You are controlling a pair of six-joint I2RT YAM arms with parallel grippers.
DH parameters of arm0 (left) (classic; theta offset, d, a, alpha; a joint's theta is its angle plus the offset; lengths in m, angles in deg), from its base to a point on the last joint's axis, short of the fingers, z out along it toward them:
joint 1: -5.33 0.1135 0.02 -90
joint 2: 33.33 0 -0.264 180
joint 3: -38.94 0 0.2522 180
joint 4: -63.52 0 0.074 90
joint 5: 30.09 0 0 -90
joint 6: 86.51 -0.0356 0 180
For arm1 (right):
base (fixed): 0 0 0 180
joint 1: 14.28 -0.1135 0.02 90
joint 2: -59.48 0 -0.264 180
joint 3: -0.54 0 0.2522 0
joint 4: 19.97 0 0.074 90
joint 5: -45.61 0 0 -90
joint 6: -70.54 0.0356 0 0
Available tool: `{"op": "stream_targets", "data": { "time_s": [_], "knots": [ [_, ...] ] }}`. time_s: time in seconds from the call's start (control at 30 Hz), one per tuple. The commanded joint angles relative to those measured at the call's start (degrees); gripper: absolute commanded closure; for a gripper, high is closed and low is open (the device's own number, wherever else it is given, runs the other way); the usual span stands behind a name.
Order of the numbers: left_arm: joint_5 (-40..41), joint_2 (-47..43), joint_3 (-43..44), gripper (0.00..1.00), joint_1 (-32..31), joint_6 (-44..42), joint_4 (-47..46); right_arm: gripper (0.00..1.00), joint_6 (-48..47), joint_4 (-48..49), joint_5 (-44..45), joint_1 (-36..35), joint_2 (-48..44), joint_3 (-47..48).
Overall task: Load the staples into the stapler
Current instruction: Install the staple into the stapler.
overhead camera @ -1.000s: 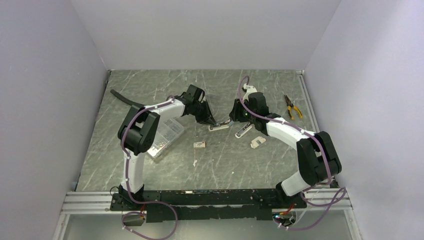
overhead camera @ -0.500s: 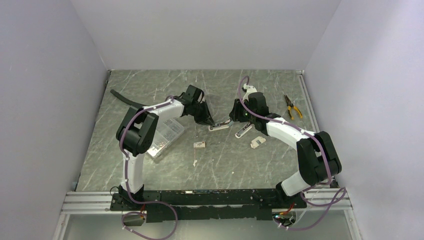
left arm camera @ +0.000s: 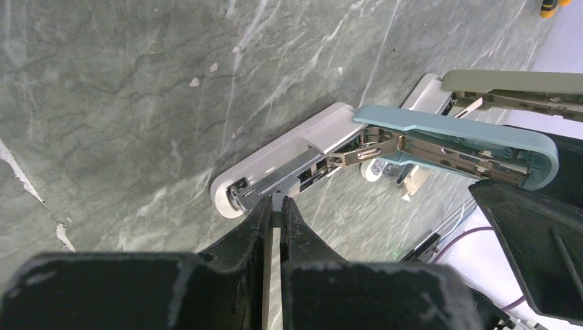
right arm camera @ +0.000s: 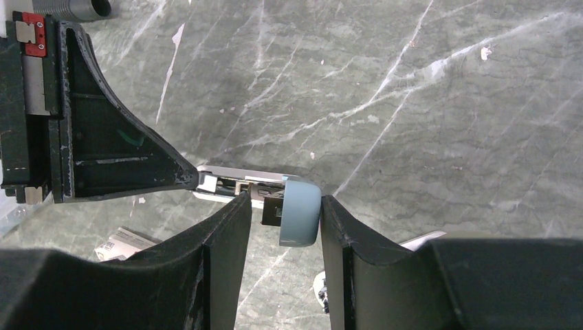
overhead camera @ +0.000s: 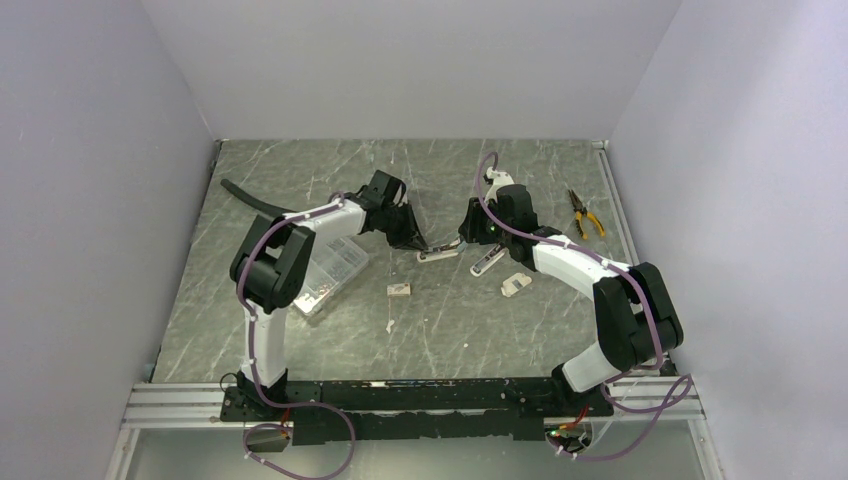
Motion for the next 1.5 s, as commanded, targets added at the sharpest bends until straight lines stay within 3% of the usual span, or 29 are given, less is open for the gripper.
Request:
{"op": "stream_targets", "data": {
  "time_s": [0.0, 0.4, 1.47],
  "knots": [
    [0.59, -1.19, -1.92, 0.90, 0.93, -0.37, 2.38, 0.55, -0.73, 2.11, -0.68, -0.02, -1.33, 0.01],
    [-7.94, -3.53, -3.47, 0.94, 2.37, 2.92, -5.62, 0.55, -0.82, 2.34, -0.89, 0.03, -0.98, -0.03],
    [-6.56, -4.92, -8.75, 0.96, 2.45, 8.52, -7.99, 0.54, -0.62, 2.45, -1.15, -0.02, -0.98, -0.11]
  ]
}}
